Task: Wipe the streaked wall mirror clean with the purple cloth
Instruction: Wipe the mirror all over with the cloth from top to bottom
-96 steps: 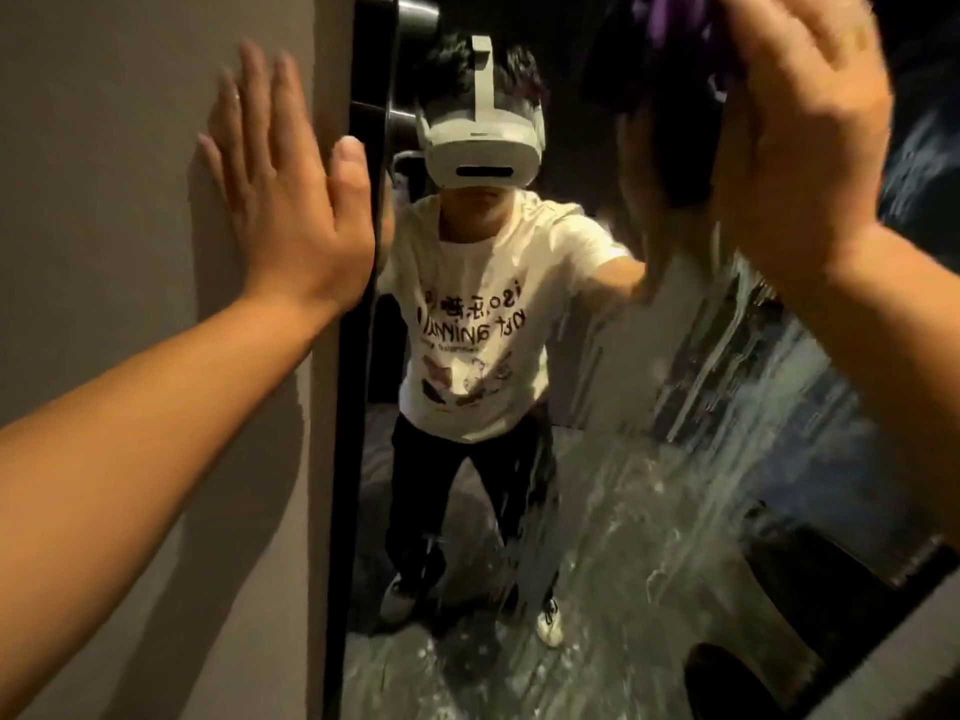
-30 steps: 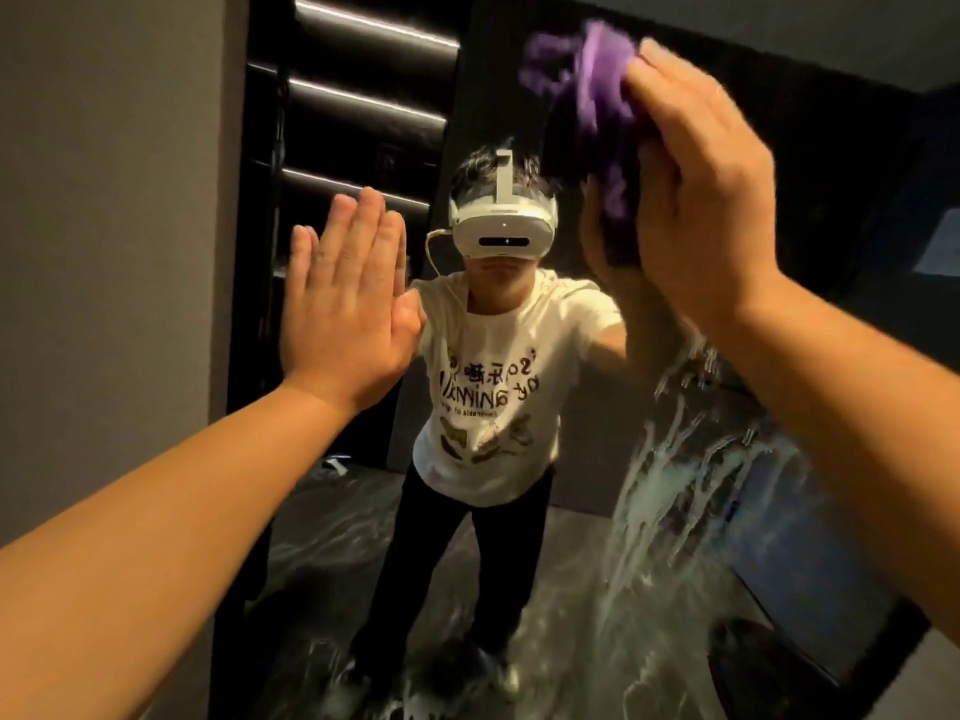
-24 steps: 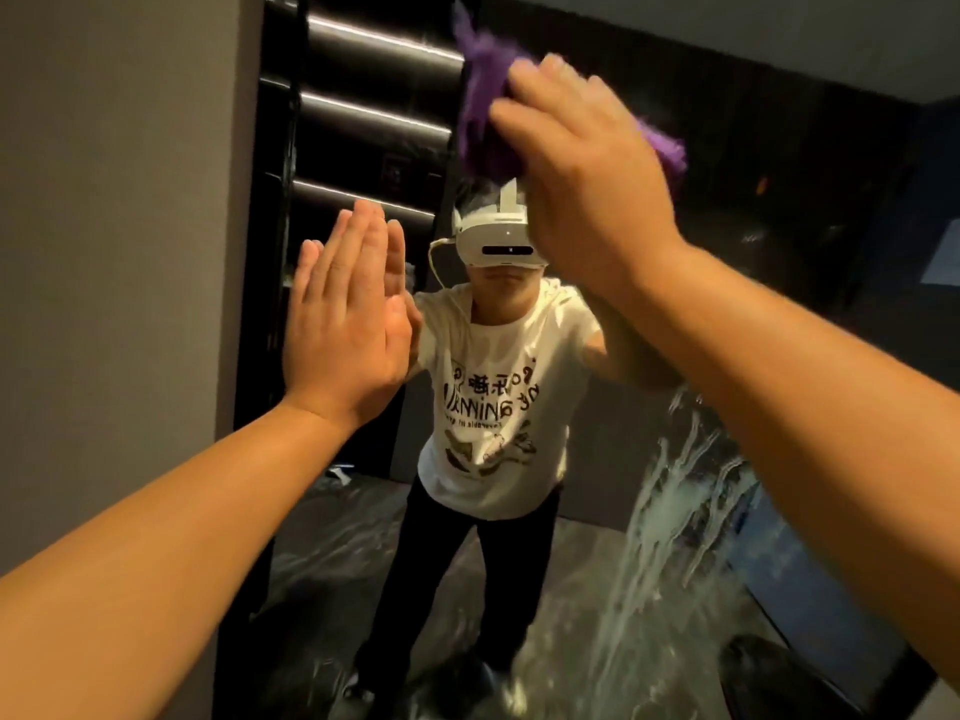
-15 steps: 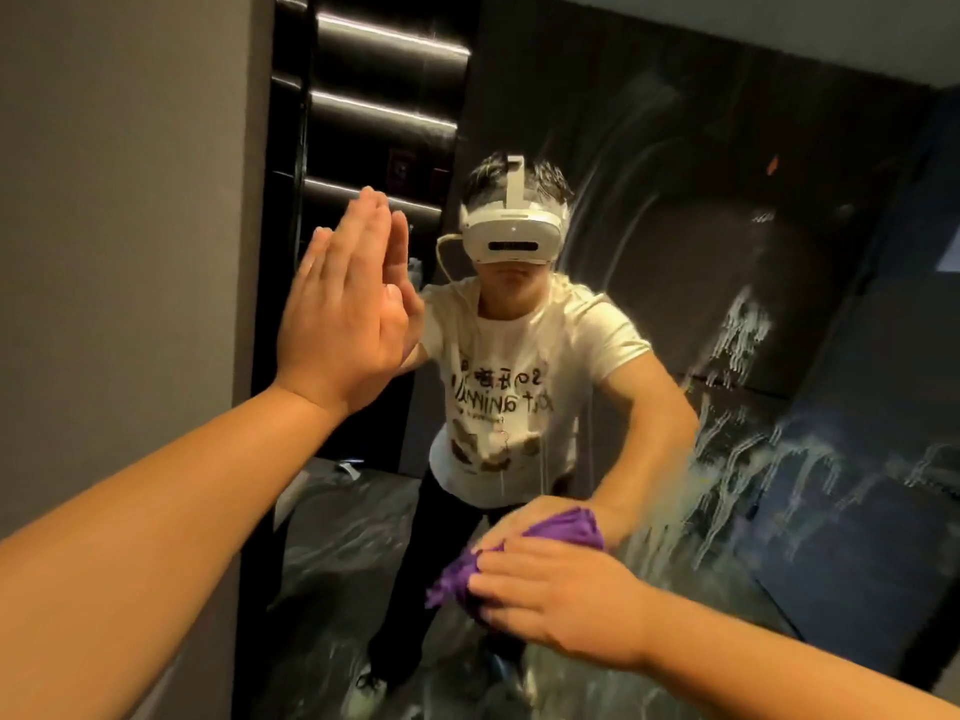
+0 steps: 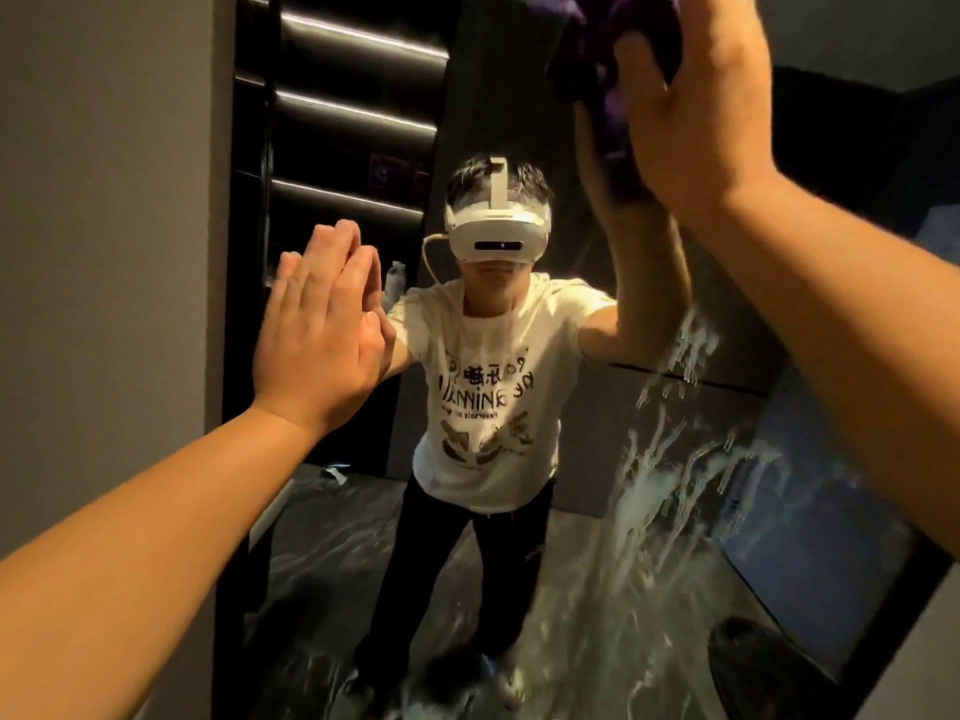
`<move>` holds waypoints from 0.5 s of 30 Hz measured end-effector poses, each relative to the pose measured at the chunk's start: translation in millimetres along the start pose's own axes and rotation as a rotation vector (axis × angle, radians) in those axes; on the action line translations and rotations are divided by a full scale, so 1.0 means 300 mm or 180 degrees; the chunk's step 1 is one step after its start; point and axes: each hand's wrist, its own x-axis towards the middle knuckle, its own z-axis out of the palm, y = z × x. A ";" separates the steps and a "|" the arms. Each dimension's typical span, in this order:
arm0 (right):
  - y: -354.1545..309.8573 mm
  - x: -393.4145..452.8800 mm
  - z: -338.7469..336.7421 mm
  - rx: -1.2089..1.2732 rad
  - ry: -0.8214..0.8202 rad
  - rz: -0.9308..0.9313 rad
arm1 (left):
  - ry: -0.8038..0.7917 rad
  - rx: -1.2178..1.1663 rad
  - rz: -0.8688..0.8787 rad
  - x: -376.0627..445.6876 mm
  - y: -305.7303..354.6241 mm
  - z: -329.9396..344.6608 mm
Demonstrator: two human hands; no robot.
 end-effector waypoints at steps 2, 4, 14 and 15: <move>-0.001 0.044 -0.001 -0.0502 -0.0453 -0.0106 | 0.0010 0.0025 0.0034 -0.003 -0.005 0.006; -0.007 0.045 0.029 -0.0541 -0.0303 0.0150 | 0.0043 0.0039 0.0066 -0.006 -0.012 0.013; -0.260 -0.890 0.261 -0.0425 -0.2087 -0.1839 | -0.0028 -0.0094 0.0218 -0.010 -0.032 -0.011; -0.257 -0.949 0.247 -0.0324 -0.2208 -0.1897 | -0.0063 -0.0063 0.0228 -0.011 -0.034 -0.016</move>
